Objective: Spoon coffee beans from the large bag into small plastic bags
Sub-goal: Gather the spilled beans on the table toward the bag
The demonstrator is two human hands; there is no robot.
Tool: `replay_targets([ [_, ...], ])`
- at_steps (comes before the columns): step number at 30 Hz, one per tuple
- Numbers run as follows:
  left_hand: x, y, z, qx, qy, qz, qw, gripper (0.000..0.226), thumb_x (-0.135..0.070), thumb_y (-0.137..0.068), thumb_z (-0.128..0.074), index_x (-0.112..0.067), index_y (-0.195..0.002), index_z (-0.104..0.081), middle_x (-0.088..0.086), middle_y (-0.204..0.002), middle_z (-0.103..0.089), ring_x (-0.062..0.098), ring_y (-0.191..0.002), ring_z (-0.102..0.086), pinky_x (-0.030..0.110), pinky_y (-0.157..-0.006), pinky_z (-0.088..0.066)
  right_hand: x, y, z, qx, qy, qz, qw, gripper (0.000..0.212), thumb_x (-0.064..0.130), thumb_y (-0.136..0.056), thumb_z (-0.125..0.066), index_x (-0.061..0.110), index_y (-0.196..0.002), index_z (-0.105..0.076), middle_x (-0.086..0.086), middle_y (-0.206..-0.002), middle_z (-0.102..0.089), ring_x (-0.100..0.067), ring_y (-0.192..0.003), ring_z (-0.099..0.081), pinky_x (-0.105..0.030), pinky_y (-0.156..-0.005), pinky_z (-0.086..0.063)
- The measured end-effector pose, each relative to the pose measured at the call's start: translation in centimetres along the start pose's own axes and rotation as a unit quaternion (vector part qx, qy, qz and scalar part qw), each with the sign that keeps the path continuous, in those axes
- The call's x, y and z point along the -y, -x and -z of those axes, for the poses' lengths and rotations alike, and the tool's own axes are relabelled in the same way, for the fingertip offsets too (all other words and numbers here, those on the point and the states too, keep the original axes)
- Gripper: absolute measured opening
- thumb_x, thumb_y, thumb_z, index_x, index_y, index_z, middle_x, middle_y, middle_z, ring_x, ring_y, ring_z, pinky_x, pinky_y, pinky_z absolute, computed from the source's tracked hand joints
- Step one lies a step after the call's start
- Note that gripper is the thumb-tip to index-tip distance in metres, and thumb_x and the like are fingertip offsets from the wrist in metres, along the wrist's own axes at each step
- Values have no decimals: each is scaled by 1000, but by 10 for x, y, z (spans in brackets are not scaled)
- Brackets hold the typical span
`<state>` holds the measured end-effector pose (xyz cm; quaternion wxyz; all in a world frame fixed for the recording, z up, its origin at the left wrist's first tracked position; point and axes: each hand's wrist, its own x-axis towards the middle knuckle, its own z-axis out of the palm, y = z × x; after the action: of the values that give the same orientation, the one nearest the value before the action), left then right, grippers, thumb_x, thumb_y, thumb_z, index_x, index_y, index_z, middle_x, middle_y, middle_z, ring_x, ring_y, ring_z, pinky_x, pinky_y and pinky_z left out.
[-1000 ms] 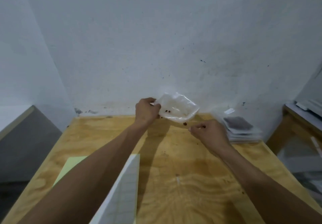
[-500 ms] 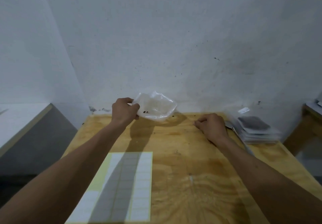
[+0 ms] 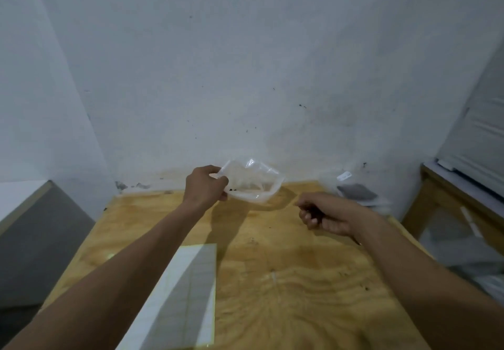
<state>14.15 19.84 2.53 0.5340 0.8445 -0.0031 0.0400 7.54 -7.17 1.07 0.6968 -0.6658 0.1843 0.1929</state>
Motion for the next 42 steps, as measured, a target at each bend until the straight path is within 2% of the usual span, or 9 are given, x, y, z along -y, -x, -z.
replay_targets([
  [4,-31,23,-47,63,29,-30,997,31,-11,-89,-63,-14,-119,-68,9,-71,-75,18,-55,-73,25,-64,-54,-23,50,33,-28,203,86,975,27,15,-77,-83,20,-65,-60,-3,-61,-50,-11,-50,-44,-28,-56,-34],
  [10,-84,75,-139,179,62,-82,979,36,-14,-85,-66,-11,-121,-69,10,-78,-77,21,-62,-75,37,-81,-62,-61,144,79,-122,227,108,960,15,12,-82,-82,14,-77,-68,-1,-62,-56,-8,-53,-49,-22,-57,-42],
  [16,-138,149,-212,228,35,-167,959,36,-14,-88,-64,-7,-123,-67,10,-90,-74,20,-59,-73,27,-63,-59,-107,238,118,-218,170,54,959,20,12,-84,-80,14,-70,-65,1,-57,-52,-8,-48,-44,-23,-51,-37],
  [20,-159,178,-231,284,8,-157,946,6,-15,-87,-65,-10,-84,-68,12,-77,-72,31,-69,-75,42,-75,-63,-141,281,135,-274,110,30,955,25,8,-85,-77,16,-62,-73,-8,-62,-51,-13,-50,-41,-25,-50,-31],
  [23,-166,187,-244,314,23,-121,941,16,-16,-84,-68,-15,-70,-61,11,-74,-70,33,-69,-75,46,-74,-64,-153,300,139,-293,49,19,955,10,0,-88,-72,4,-80,-69,-9,-65,-50,-11,-46,-41,-18,-43,-32],
  [27,-170,210,-261,357,70,-83,928,10,-7,-88,-66,-7,-77,-64,10,-75,-68,30,-60,-74,46,-70,-64,-163,312,149,-309,10,15,951,19,-4,-89,-69,6,-76,-59,-9,-67,-48,-9,-44,-39,-14,-38,-32],
  [31,-166,238,-285,401,87,-39,911,12,-1,-91,-63,-6,-80,-63,12,-76,-68,26,-55,-73,43,-74,-64,-171,319,165,-335,17,2,942,27,-2,-85,-74,11,-64,-63,-8,-62,-50,-13,-50,-39,-24,-50,-28],
  [37,-142,286,-328,438,33,-28,898,5,-1,-92,-61,3,-96,-59,15,-73,-67,32,-67,-75,46,-77,-63,-209,321,169,-386,81,-57,917,31,-7,-85,-66,8,-61,-54,-7,-52,-46,-15,-42,-39,-27,-49,-33],
  [42,-83,325,-378,429,-70,-83,897,21,-12,-91,-64,2,-106,-67,14,-98,-71,31,-90,-71,34,-75,-58,-287,296,174,-404,93,-165,895,18,0,-79,-77,6,-74,-61,-14,-66,-55,-22,-53,-49,-28,-55,-44],
])
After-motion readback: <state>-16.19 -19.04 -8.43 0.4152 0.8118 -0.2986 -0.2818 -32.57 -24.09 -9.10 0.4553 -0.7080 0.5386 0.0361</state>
